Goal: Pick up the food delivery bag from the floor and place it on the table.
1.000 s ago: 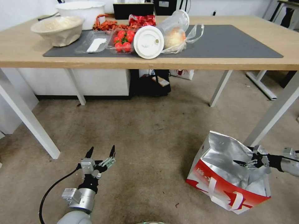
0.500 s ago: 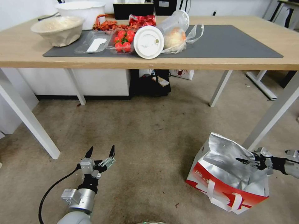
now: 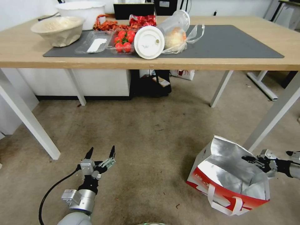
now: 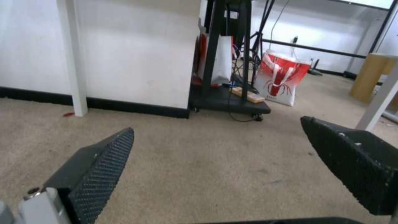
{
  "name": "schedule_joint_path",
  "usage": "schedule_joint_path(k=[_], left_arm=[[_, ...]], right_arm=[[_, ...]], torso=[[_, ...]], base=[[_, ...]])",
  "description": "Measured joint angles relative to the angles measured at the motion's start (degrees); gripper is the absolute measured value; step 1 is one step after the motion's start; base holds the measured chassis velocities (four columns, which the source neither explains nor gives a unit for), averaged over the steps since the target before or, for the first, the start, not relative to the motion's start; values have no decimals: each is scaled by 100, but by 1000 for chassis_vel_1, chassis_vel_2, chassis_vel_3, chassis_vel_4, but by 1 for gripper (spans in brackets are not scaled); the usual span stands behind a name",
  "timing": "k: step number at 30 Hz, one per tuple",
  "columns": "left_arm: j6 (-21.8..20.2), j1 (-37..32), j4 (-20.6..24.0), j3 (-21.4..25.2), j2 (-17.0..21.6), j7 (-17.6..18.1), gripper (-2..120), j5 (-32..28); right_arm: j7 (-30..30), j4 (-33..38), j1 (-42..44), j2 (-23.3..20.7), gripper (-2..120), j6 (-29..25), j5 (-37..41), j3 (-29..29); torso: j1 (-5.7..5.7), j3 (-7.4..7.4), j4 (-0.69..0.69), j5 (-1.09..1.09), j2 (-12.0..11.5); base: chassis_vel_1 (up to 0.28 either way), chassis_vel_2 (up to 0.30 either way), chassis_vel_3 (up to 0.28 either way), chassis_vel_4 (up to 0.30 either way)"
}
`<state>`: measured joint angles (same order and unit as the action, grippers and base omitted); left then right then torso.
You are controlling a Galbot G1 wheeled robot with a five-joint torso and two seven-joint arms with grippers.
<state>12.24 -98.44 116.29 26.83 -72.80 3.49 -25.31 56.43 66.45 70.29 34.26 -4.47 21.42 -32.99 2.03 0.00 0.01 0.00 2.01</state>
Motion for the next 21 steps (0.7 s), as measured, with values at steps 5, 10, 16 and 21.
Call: schedule_joint_path(k=[5, 10, 16, 21], left_arm=[[7, 1, -3, 2, 10, 2, 100, -12], [7, 16, -3, 2, 34, 8, 100, -33], [-25, 16, 30, 17, 53, 11, 100, -85], [-93, 11, 72, 43, 66, 20, 100, -135]], right_arm=[[-75, 310, 394, -105, 0, 157, 281, -150], [-130, 704, 905, -243, 0, 399, 507, -433], [-234, 1300, 1378, -455, 0, 687, 967, -647], [-134, 1689, 1534, -605, 0, 842, 1246, -704]], torso=[[0, 0, 0, 0, 0], [0, 0, -1, 2, 0], [0, 0, 0, 1, 0], [0, 0, -1, 1, 0]], base=[[0, 0, 0, 0], [0, 0, 0, 0], [0, 0, 0, 0], [0, 0, 0, 0]])
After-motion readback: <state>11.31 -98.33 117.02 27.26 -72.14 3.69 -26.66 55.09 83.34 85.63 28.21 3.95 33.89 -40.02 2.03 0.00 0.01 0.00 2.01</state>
